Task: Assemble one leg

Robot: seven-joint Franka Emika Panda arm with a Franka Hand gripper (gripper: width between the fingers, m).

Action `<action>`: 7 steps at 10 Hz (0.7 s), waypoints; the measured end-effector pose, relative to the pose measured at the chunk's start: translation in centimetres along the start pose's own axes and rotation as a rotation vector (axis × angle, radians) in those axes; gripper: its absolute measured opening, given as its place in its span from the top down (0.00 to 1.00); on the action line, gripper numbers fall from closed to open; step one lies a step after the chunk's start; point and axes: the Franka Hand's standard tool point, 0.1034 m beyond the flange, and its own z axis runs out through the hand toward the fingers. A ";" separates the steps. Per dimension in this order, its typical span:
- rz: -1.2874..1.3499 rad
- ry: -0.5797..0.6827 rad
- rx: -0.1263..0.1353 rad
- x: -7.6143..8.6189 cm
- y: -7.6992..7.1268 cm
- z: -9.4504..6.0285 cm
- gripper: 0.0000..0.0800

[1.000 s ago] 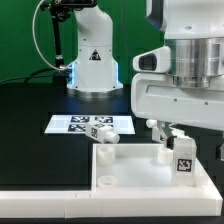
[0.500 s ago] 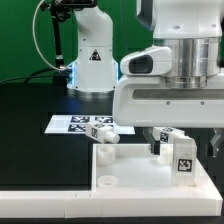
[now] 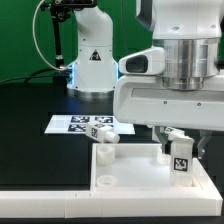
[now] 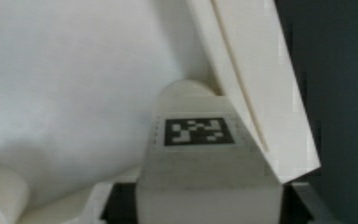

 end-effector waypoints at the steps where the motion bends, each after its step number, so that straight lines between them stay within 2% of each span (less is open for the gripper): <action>1: 0.113 0.005 0.002 0.0 0.0 0.0 0.64; 2: 0.231 0.015 0.004 0.0 -0.1 0.1 0.64; 3: 0.386 0.006 -0.007 -0.2 -0.1 0.0 0.64; 4: 0.567 -0.005 -0.004 -0.1 -0.2 0.0 0.64; 6: 0.975 -0.012 0.023 -0.2 -0.4 0.1 0.64; 7: 1.123 -0.021 0.051 -0.3 -0.2 0.1 0.64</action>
Offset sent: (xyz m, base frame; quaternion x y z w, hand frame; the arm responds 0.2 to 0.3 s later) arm 0.0019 0.0033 0.0024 -0.0280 -0.0408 0.3249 0.9445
